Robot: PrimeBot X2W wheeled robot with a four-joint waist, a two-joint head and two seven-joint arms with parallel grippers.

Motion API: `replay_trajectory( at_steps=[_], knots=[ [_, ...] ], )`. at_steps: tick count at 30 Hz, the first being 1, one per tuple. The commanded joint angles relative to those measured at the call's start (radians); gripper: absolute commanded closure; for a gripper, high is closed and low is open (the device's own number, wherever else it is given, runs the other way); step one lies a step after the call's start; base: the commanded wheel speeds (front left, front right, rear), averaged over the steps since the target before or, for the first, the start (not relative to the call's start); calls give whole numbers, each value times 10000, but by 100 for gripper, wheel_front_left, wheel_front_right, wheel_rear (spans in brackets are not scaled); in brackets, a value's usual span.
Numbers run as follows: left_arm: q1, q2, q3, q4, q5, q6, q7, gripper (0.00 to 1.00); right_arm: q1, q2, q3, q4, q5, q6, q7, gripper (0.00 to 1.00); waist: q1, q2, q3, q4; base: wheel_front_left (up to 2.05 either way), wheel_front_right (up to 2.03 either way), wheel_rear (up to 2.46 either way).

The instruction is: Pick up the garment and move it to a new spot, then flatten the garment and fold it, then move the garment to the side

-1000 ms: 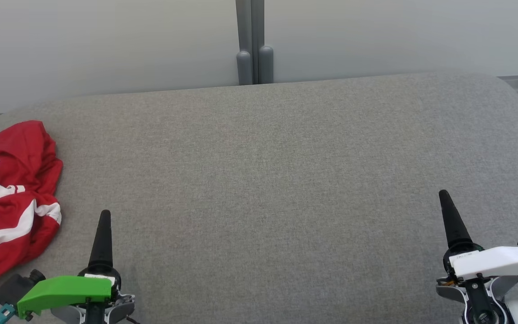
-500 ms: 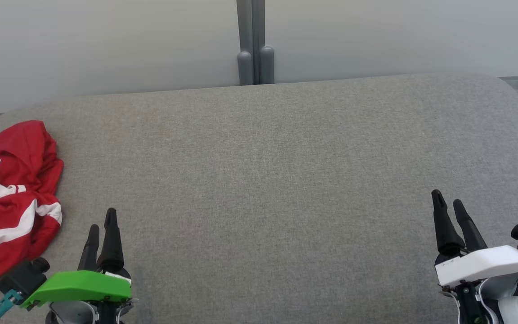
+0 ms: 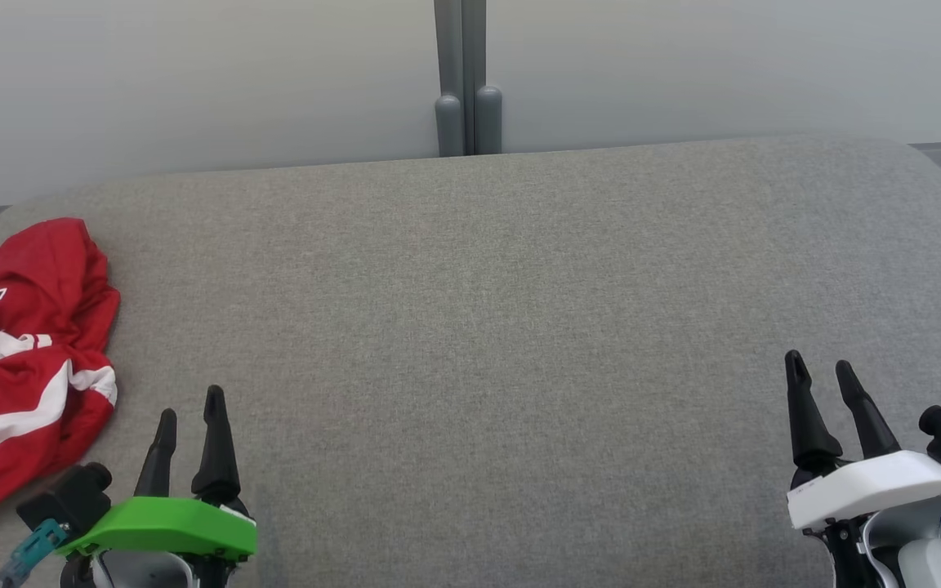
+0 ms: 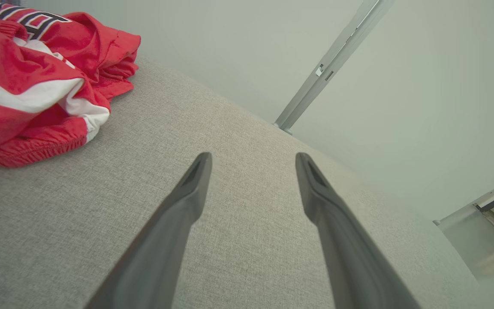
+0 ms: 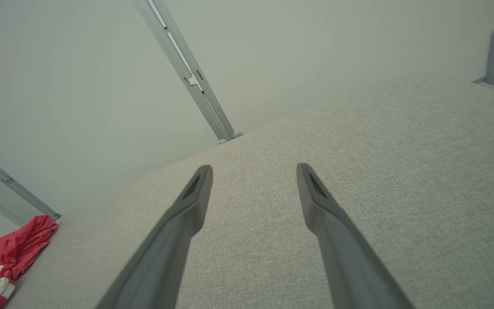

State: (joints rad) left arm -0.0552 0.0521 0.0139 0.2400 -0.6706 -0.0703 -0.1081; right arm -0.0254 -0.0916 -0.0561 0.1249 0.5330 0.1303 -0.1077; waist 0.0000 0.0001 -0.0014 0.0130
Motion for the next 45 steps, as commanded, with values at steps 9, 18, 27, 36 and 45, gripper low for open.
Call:
replay_trajectory(
  at_steps=[9, 18, 27, 36, 45],
  knots=[
    [-4, 218, -130, -13, 1284, 6, -321, 0, -115, -100, 5, 226, -1331, 5, -325, 0, 0, -1, 8, 17, 0, 0, 0],
    [59, 249, -249, 89, 2259, -40, -562, 0, 3, -99, -72, 326, -2241, 4, -570, 0, 0, -1, 18, 50, 0, 0, 0],
    [68, 226, -213, 509, 2854, -257, -780, 0, 38, 10, -151, 417, -3099, 5, -783, 0, 0, -1, 46, 53, 0, 0, 0],
    [56, 166, -109, 642, 3637, -303, -989, 0, 76, 79, -219, 560, -3830, 5, -992, 0, 0, -1, 51, 61, 0, 0, 0],
    [3, 97, 66, 810, 4361, -332, -1188, 0, 19, 158, -363, 669, -4270, 4, -1190, 0, 0, -1, 33, 109, 0, 0, 0]
  ],
)
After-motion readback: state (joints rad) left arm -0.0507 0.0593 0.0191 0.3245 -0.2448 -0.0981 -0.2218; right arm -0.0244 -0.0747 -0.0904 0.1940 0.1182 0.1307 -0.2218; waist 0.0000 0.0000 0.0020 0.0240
